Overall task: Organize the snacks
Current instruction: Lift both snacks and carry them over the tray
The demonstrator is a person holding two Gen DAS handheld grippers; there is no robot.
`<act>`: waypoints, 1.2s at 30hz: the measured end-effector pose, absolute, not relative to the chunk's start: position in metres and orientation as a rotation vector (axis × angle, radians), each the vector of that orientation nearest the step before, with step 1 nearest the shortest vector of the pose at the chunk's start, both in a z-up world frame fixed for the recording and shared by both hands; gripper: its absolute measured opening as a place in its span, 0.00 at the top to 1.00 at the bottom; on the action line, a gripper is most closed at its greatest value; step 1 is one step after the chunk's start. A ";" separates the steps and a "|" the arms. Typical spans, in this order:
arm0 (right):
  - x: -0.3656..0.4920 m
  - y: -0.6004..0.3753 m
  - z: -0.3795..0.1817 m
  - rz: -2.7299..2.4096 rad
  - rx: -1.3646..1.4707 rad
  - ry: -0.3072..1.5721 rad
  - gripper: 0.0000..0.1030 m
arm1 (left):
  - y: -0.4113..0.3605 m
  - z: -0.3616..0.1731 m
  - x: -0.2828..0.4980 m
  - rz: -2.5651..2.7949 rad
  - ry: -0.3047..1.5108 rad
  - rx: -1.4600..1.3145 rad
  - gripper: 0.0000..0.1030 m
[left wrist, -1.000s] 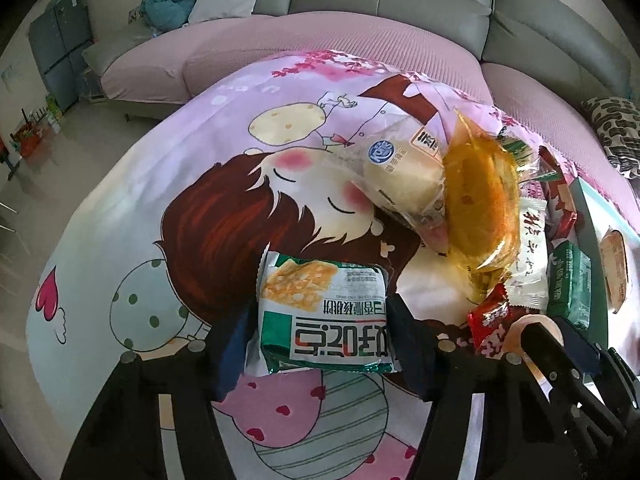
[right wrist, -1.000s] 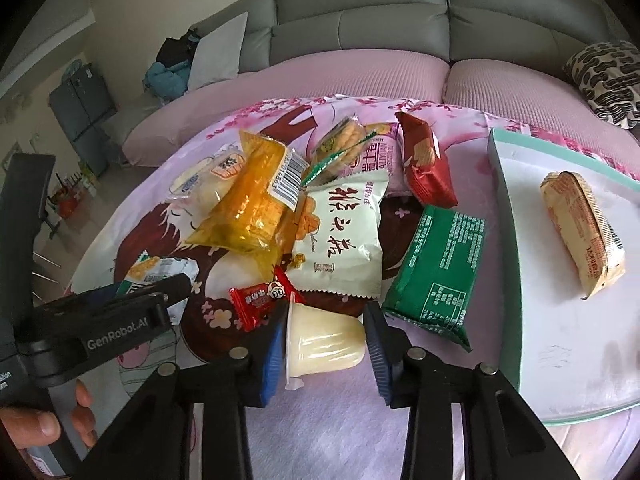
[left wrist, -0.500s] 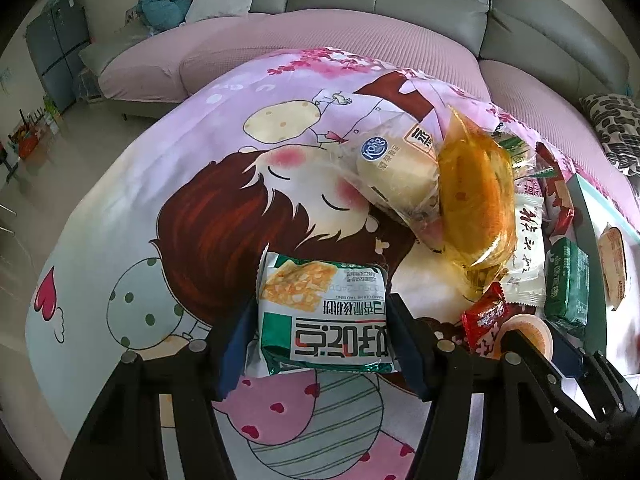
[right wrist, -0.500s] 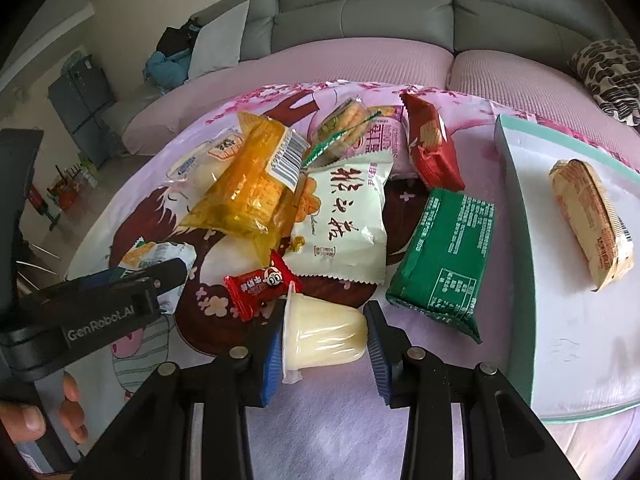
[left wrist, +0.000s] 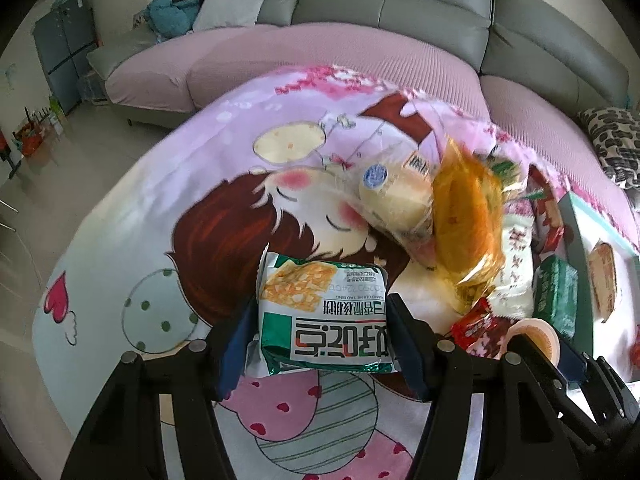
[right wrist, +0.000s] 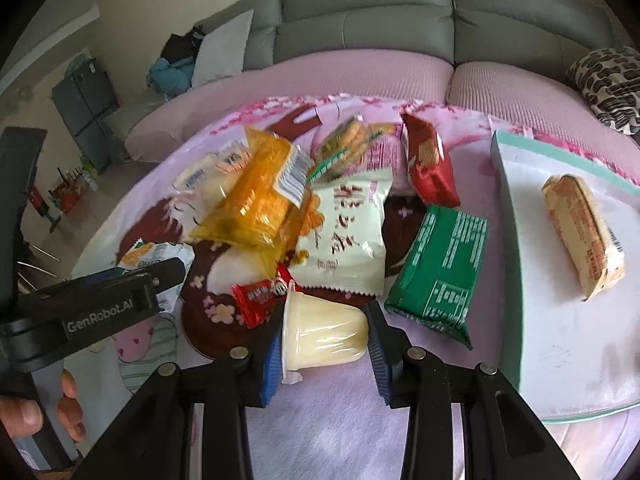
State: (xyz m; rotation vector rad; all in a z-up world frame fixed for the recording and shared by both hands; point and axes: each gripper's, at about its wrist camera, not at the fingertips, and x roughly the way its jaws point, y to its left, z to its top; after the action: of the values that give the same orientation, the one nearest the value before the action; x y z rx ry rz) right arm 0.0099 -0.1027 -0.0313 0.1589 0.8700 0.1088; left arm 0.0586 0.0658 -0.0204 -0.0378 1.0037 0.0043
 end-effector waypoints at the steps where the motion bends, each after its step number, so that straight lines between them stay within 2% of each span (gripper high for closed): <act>1: 0.009 -0.104 -0.028 0.108 0.159 0.860 0.61 | 0.066 -0.017 0.057 0.003 0.993 -0.038 0.36; 15: -0.001 -0.126 -0.007 0.060 0.183 0.799 0.61 | 0.035 0.016 0.049 -0.057 0.897 0.005 0.36; 36: -0.055 -0.264 0.015 -0.290 0.260 0.725 0.61 | -0.108 0.040 0.004 -0.359 0.814 0.119 0.36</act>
State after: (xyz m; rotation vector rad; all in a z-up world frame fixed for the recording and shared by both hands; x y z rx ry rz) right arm -0.0546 -0.2641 0.0146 0.2601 0.7249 -0.2901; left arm 0.0043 -0.1084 0.0404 0.1193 0.8141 -0.3587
